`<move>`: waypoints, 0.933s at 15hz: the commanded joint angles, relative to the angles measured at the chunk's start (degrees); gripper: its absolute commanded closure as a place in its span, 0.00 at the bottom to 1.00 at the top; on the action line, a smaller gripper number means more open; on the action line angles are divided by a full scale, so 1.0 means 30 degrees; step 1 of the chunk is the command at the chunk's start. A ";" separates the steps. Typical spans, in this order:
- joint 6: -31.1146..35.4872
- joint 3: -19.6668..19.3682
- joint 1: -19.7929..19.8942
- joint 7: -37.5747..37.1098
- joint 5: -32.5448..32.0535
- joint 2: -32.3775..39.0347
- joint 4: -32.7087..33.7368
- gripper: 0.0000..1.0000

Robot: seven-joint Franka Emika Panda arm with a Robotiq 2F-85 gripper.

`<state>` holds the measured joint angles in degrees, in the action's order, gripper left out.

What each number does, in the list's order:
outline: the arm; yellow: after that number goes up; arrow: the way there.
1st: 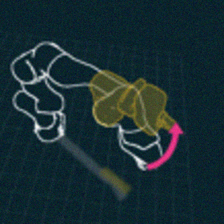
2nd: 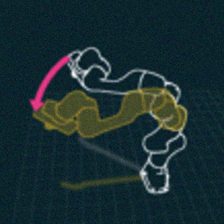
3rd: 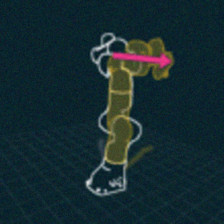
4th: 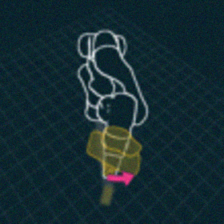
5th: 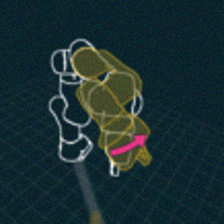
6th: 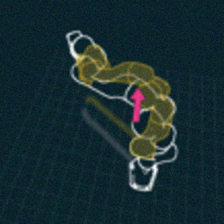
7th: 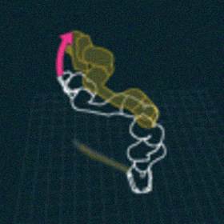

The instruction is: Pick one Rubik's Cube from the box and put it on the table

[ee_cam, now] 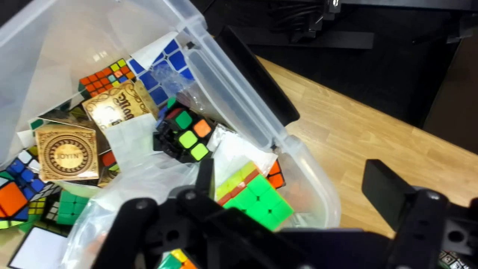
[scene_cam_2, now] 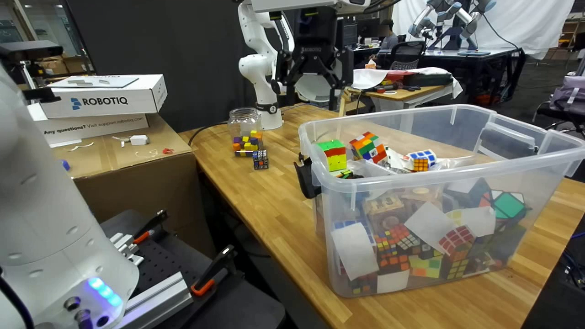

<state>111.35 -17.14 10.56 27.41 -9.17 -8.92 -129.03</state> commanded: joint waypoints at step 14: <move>0.0625 -0.0454 0.0845 -0.0031 0.0864 0.0085 0.0973 0.00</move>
<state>113.32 -19.08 12.50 27.24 -6.69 -8.72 -126.19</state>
